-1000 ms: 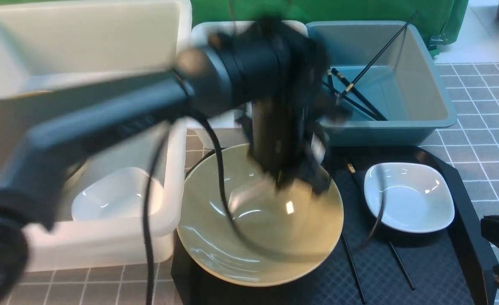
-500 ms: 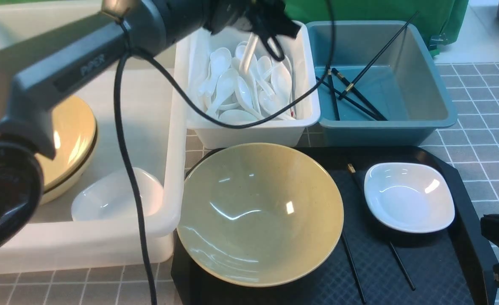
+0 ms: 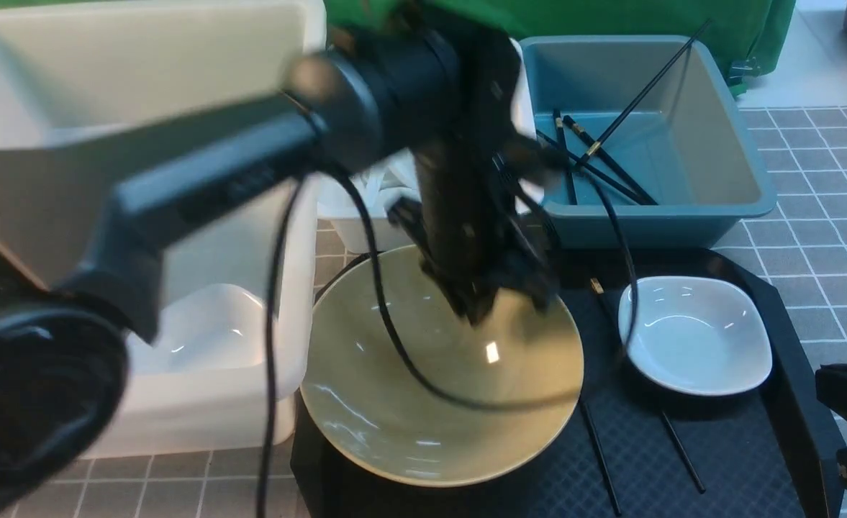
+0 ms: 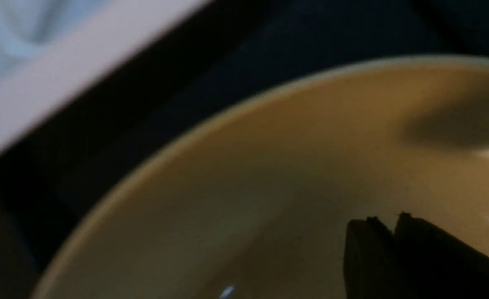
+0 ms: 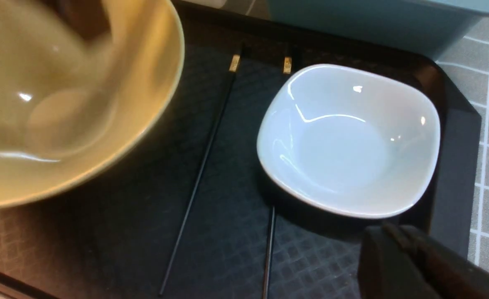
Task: On grey table put chopsticks spoon bowls plates into blue grey white boxes.
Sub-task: 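Grasp the large bowl on the tray by its rim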
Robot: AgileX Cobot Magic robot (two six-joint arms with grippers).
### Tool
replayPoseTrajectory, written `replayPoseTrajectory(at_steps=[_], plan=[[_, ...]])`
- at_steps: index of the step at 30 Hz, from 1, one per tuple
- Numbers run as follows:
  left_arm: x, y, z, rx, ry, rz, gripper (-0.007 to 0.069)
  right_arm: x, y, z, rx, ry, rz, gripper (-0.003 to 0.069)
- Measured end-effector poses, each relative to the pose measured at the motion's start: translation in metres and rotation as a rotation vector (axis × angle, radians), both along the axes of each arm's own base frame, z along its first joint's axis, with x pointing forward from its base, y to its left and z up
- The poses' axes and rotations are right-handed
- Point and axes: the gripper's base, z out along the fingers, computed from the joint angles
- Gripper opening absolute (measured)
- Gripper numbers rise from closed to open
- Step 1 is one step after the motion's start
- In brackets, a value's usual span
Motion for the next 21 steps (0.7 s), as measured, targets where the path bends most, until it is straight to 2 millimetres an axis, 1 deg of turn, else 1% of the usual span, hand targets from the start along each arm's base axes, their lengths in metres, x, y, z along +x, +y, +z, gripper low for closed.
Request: replayPoseTrajectory(at_steps=[2,4,5,8,9,10,11,12,13,15,16,18,19,21], plan=[[-0.012,-0.013,-0.012,0.006,0.039,-0.032,-0.0002,0.000,0.000,0.000,0.000,-0.001,0.000,0.0045],[-0.025,-0.030,-0.018,-0.025,0.050,-0.084,-0.0009,0.000,0.000,0.000,0.000,-0.001,0.000,0.0045],[-0.032,-0.039,-0.017,-0.052,0.044,-0.120,-0.0010,0.000,0.000,0.000,0.001,-0.002,0.000,0.0045],[-0.039,-0.051,-0.011,-0.103,0.031,-0.167,-0.0010,0.000,0.000,0.000,0.002,-0.001,0.000,0.0045],[-0.040,-0.054,-0.007,-0.118,0.025,-0.176,-0.0010,0.000,0.000,0.000,0.002,-0.002,0.000,0.0045],[-0.039,-0.056,0.001,-0.129,0.015,-0.182,-0.0008,0.000,0.000,0.000,0.002,-0.002,0.000,0.0045],[-0.035,-0.055,0.010,-0.120,-0.002,-0.182,-0.0001,0.000,0.000,0.000,0.001,-0.001,0.000,0.0045],[-0.034,-0.055,0.012,-0.120,-0.008,-0.179,0.0004,0.000,0.000,0.000,0.001,-0.001,0.000,0.0045],[-0.023,-0.048,0.025,-0.101,-0.070,-0.155,0.0035,0.000,0.000,0.000,0.001,0.002,0.000,0.0045],[-0.016,-0.041,0.033,-0.084,-0.114,-0.139,0.0067,0.000,0.000,0.000,0.002,0.003,0.000,0.0045],[-0.007,-0.030,0.042,-0.064,-0.158,-0.116,0.0117,0.000,0.000,0.000,0.003,0.003,-0.001,0.0045],[0.003,-0.015,0.052,-0.050,-0.194,-0.085,0.0208,0.000,0.000,0.000,0.008,0.005,-0.002,0.0045],[0.004,-0.013,0.053,-0.049,-0.198,-0.082,0.0218,0.000,0.000,0.000,0.008,0.005,-0.002,0.0045],[0.014,0.004,0.060,-0.043,-0.211,-0.040,0.0356,0.000,0.000,0.000,0.012,0.006,-0.003,0.0045]])
